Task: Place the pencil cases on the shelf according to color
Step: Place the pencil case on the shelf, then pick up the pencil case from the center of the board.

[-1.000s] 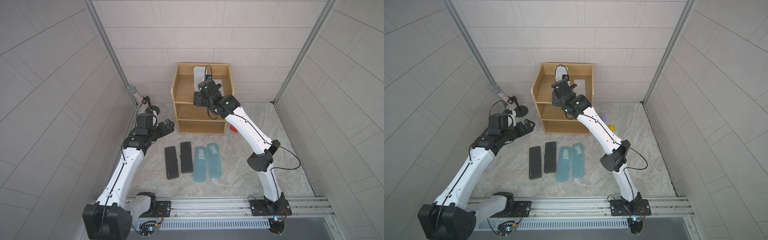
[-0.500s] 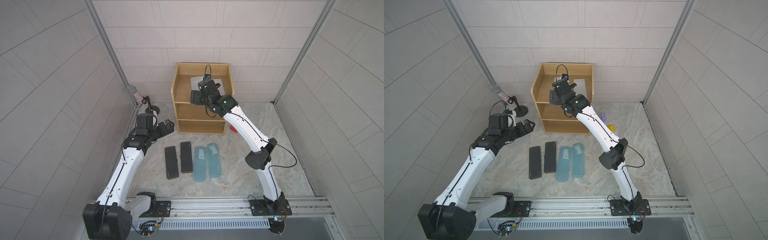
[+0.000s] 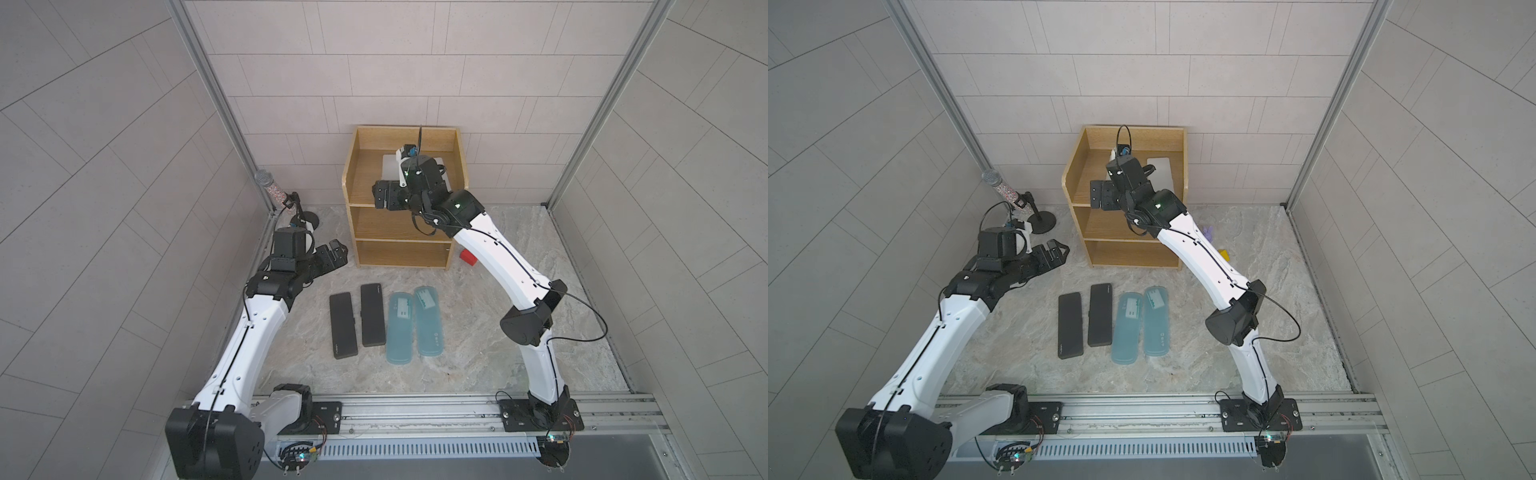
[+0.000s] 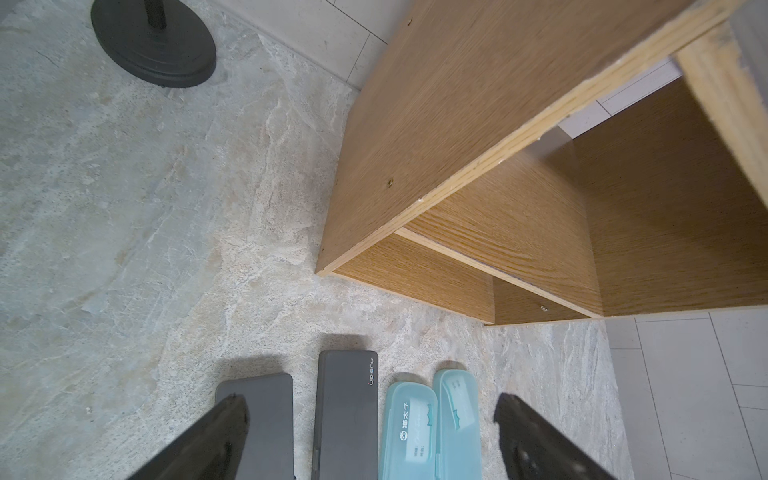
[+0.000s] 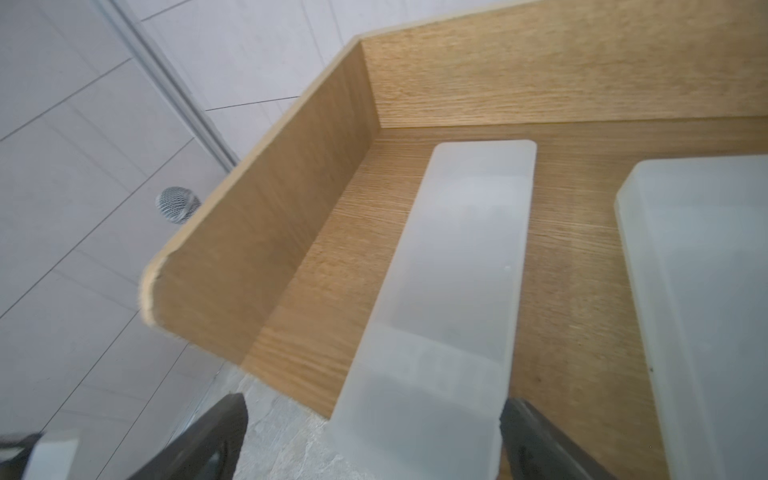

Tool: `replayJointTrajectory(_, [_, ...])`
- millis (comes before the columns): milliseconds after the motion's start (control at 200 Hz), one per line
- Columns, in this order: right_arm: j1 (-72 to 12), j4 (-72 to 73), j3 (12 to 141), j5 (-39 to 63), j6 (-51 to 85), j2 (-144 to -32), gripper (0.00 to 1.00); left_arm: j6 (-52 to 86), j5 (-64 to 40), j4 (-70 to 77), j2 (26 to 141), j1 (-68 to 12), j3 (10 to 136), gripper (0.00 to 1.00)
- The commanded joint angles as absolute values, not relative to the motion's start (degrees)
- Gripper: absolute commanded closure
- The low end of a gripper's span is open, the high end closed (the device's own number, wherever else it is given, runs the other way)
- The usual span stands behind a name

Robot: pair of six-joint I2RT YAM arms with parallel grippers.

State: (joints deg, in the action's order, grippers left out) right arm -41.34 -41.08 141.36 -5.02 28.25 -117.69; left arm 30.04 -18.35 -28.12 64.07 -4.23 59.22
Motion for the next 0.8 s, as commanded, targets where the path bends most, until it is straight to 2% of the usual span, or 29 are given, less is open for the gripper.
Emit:
replayJointTrajectory(0, [-43.03, -37.27, 135.64, -2.34, 25.87, -108.57, 0.00, 33.03, -20.16, -29.32, 61.74, -4.03, 57.10, 0.00])
replayJointTrajectory(130, [-44.87, -35.52, 121.04, -3.75, 26.01, -98.48, 0.00, 34.25, -19.81, -29.91, 57.76, -4.54, 54.53, 0.00])
replayJointTrajectory(250, [-48.12, -32.25, 103.66, -10.15, 26.55, -86.64, 0.00, 34.59, -19.27, -31.82, 55.46, -5.80, 52.64, 0.00])
replayJointTrajectory(350, [-51.22, -31.37, 89.10, -17.19, 29.43, -76.72, 0.00, 34.89, -18.52, -33.15, 54.67, -8.82, 51.14, 0.00])
replayJointTrajectory(490, [-52.98, -34.43, 71.68, -20.13, 36.42, -66.54, 0.00, 36.17, -15.95, -35.23, 53.32, -14.46, 49.57, 0.00])
replayJointTrajectory(690, [-55.86, -39.74, 55.60, -20.08, 44.91, -61.13, 0.01, 39.94, -9.95, -34.09, 50.27, -20.61, 45.45, 0.00])
replayJointTrajectory(795, [-57.23, -37.04, 48.90, -17.50, 48.97, -61.72, 0.01, 41.22, -11.26, -32.64, 50.42, -22.26, 43.14, 0.00])
